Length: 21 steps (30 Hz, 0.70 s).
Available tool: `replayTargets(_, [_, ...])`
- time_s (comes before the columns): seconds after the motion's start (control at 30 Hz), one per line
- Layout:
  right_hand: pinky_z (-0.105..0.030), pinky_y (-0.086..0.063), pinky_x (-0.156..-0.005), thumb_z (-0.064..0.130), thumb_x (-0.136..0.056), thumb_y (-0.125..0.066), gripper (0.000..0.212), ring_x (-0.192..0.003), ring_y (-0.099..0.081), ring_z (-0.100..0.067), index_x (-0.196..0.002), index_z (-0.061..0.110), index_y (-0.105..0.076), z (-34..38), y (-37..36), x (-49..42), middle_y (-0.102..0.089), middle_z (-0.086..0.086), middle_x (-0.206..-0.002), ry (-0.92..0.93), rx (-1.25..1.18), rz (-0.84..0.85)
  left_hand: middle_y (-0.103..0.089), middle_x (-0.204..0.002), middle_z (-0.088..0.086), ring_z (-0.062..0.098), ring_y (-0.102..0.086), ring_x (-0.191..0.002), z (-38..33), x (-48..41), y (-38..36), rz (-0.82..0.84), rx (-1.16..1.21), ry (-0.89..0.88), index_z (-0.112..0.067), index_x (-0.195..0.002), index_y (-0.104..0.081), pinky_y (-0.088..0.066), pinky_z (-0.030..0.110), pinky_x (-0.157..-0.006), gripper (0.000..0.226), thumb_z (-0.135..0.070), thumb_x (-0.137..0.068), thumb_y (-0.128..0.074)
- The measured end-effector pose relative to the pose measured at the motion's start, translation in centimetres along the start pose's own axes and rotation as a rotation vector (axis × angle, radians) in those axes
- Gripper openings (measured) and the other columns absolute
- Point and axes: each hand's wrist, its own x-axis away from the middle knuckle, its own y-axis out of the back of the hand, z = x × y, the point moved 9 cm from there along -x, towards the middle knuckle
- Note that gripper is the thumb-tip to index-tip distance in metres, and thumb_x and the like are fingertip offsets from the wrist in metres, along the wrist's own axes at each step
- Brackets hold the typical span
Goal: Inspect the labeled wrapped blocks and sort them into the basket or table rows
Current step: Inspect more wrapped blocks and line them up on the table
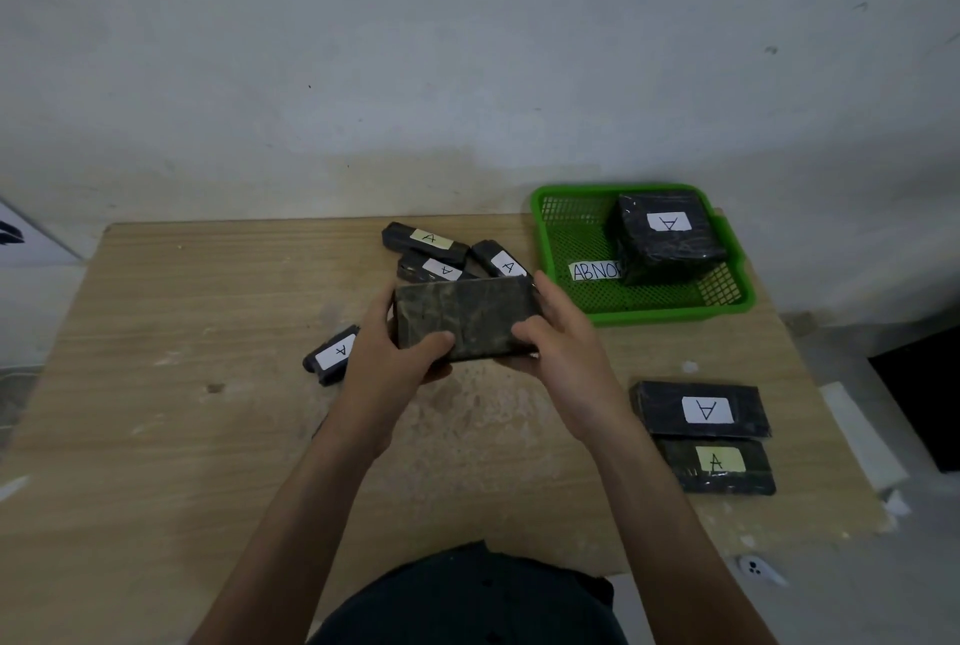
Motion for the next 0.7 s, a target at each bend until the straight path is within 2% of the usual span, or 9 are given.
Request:
replayTargets(0.03, [-0.033,-0.059,-0.075,-0.004,-0.091,-0.049,0.054,-0.097,-0.062,-0.01,-0.125,0.037,-0.043,-0.1,0.0,0.1,-0.058,0.023,-0.105,-0.006,0.027,0.028,-0.06,-0.111,0.003,0.017,-0.063,-0.094,-0.1,0.0,0.2,-0.003,-0.062,-0.029,-0.02,-0.13,-0.045,-0.056,0.023,-0.062,0.058,0.0,-0.08,-0.068])
replayTargets(0.1, [-0.035,-0.06,-0.069,0.001,-0.087,-0.062,0.07,-0.099,-0.064,-0.014,-0.14,0.035,-0.033,-0.7,0.1,0.2,-0.055,0.018,-0.114,-0.05,0.086,0.077,-0.059,-0.108,-0.003,0.013,-0.062,-0.094,-0.3,0.0,0.3,0.007,-0.142,-0.06,-0.018,-0.13,-0.044,-0.056,0.021,-0.061,0.062,-0.002,-0.076,-0.072])
replayTargets(0.2, [-0.032,-0.059,-0.06,0.003,-0.078,-0.074,0.088,-0.097,-0.066,-0.017,-0.145,0.034,-0.027,-1.3,0.1,0.4,-0.051,0.013,-0.117,-0.089,0.232,0.127,-0.056,-0.106,-0.012,0.008,-0.058,-0.099,-0.3,0.1,0.0,0.045,-0.258,-0.088,-0.023,-0.125,-0.044,-0.056,0.028,-0.072,0.069,-0.01,-0.069,-0.081])
replayTargets(0.3, [-0.026,-0.057,-0.054,0.007,-0.075,-0.078,0.074,-0.093,-0.062,-0.014,-0.13,0.037,-0.039,-1.3,0.1,0.5,-0.049,0.01,-0.117,-0.05,0.407,0.1,-0.054,-0.109,-0.01,0.01,-0.054,-0.104,-0.1,0.1,-0.1,0.034,-0.391,-0.141,-0.025,-0.124,-0.042,-0.052,0.029,-0.082,0.073,-0.015,-0.065,-0.084])
replayTargets(0.4, [-0.025,-0.056,-0.057,0.008,-0.075,-0.077,0.064,-0.093,-0.058,-0.01,-0.12,0.037,-0.041,-1.1,0.0,0.4,-0.05,0.018,-0.109,0.006,0.456,0.087,-0.054,-0.104,-0.013,0.005,-0.053,-0.099,-0.2,0.3,-0.3,0.029,-0.455,-0.189,-0.026,-0.119,-0.043,-0.045,0.016,-0.074,0.065,-0.016,-0.068,-0.082])
replayTargets(0.47, [-0.026,-0.056,-0.063,0.009,-0.078,-0.074,0.061,-0.095,-0.059,-0.011,-0.121,0.037,-0.042,-0.8,0.1,0.3,-0.05,0.022,-0.108,0.024,0.453,0.099,-0.058,-0.104,-0.011,0.006,-0.056,-0.097,-0.2,0.1,-0.2,0.039,-0.454,-0.182,-0.026,-0.115,-0.047,-0.047,0.017,-0.072,0.055,-0.018,-0.071,-0.08])
replayTargets(0.53, [-0.03,-0.059,-0.061,0.008,-0.082,-0.07,0.053,-0.091,-0.062,-0.012,-0.12,0.036,-0.045,-0.8,0.4,0.2,-0.053,0.017,-0.108,0.024,0.421,0.102,-0.063,-0.101,-0.008,0.007,-0.06,-0.095,-0.3,-0.1,0.0,0.061,-0.482,-0.18,-0.023,-0.112,-0.053,-0.05,0.02,-0.072,0.046,-0.019,-0.074,-0.078])
replayTargets(0.63, [-0.032,-0.06,-0.059,0.005,-0.085,-0.066,0.046,-0.085,-0.064,-0.011,-0.117,0.034,-0.048,-0.8,0.4,0.1,-0.057,0.014,-0.108,0.035,0.404,0.105,-0.067,-0.101,-0.003,0.013,-0.064,-0.095,-0.4,-0.5,0.0,0.095,-0.499,-0.177,-0.019,-0.112,-0.058,-0.054,0.031,-0.079,0.042,-0.019,-0.075,-0.077])
replayTargets(0.7, [-0.033,-0.059,-0.058,0.004,-0.091,-0.059,0.041,-0.089,-0.064,-0.014,-0.115,0.037,-0.05,-0.9,0.4,-0.2,-0.057,0.01,-0.111,0.004,0.334,0.13,-0.068,-0.1,-0.003,0.013,-0.064,-0.095,-0.2,-0.7,0.0,0.119,-0.461,-0.132,-0.02,-0.112,-0.058,-0.053,0.028,-0.077,0.035,-0.018,-0.08,-0.073])
